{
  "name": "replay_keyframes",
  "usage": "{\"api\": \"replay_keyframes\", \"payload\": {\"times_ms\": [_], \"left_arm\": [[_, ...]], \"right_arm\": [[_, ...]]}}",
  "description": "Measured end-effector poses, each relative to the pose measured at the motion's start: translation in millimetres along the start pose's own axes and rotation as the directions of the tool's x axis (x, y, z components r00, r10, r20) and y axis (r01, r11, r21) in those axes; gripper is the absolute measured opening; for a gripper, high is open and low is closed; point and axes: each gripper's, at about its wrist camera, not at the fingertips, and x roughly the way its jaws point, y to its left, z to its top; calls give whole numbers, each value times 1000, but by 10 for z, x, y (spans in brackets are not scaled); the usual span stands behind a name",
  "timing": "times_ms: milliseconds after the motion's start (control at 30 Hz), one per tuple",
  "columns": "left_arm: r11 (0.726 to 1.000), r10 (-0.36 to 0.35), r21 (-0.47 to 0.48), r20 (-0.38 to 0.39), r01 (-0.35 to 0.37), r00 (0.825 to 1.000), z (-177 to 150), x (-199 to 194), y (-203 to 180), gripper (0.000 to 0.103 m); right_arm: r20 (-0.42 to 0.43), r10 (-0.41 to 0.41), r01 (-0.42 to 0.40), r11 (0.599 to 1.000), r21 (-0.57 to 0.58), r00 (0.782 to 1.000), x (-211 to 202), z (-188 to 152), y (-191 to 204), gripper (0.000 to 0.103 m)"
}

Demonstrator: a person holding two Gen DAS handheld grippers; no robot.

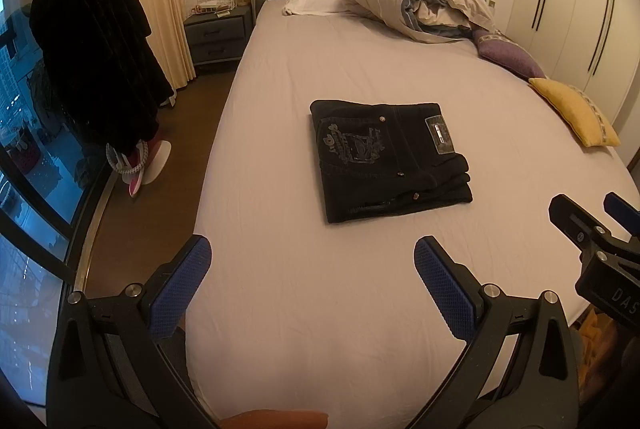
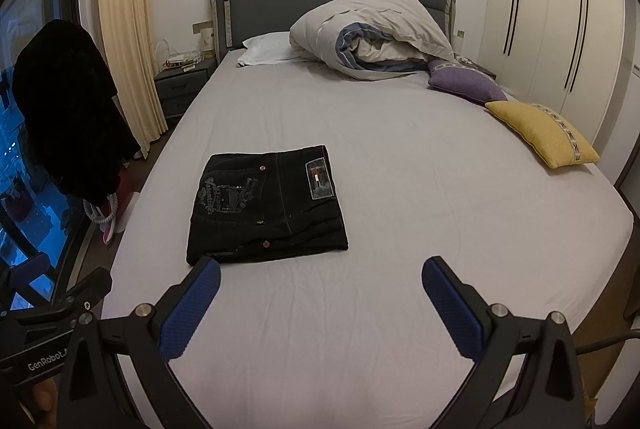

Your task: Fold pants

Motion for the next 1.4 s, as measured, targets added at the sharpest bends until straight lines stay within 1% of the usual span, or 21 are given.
{"api": "replay_keyframes", "payload": {"times_ms": [967, 1400], "left_arm": [[1000, -1, 0, -7, 1, 1000, -70, 31, 13, 103], [1000, -3, 4, -7, 3, 1000, -40, 14, 33, 103]], "right_arm": [[-2, -1, 1, 1000, -1, 1000, -8, -29, 26, 103], [-4, -1, 1, 1000, -1, 1000, -13, -23, 23, 103]]}}
